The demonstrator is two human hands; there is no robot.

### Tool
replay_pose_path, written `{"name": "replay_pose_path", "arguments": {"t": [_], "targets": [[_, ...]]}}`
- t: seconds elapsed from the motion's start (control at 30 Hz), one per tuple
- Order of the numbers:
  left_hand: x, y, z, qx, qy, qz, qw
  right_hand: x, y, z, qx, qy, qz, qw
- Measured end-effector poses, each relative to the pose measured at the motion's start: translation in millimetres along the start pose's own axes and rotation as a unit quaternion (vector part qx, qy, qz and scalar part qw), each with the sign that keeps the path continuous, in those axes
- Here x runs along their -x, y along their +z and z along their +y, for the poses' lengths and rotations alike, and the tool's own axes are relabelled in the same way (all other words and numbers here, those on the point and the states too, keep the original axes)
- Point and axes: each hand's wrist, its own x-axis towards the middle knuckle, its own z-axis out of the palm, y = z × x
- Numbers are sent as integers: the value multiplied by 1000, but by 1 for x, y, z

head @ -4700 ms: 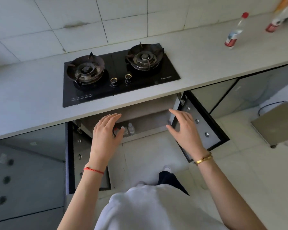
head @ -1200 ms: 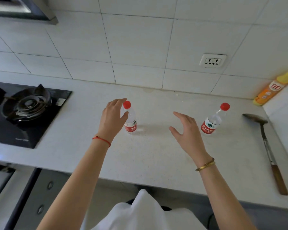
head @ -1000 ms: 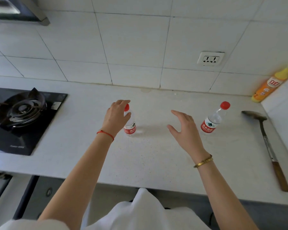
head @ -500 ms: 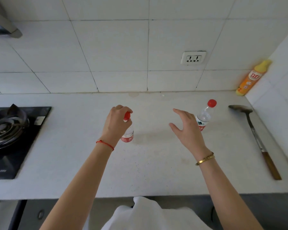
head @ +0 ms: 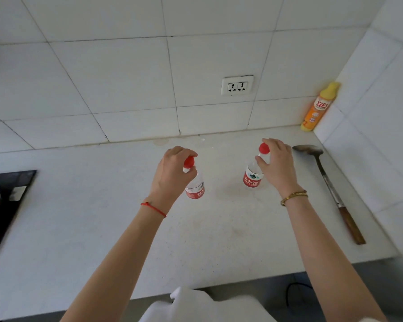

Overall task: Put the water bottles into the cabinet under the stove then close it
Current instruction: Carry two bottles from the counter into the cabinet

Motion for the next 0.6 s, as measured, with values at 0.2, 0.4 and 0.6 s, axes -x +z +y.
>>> {"name": "replay_pose_path", "arguments": {"t": [0.2,0.4,0.6], "targets": [[-2,11,11,-4,2,-8,1000,-3,4,3,-14,10,-7,1000],[7,11,12,-12,-6,-2,1000,0,5,-1,-28,3,-13,1000],[24,4,9,-19,-19,4,1000,18,9,-6,-68,1,-8,998]]}}
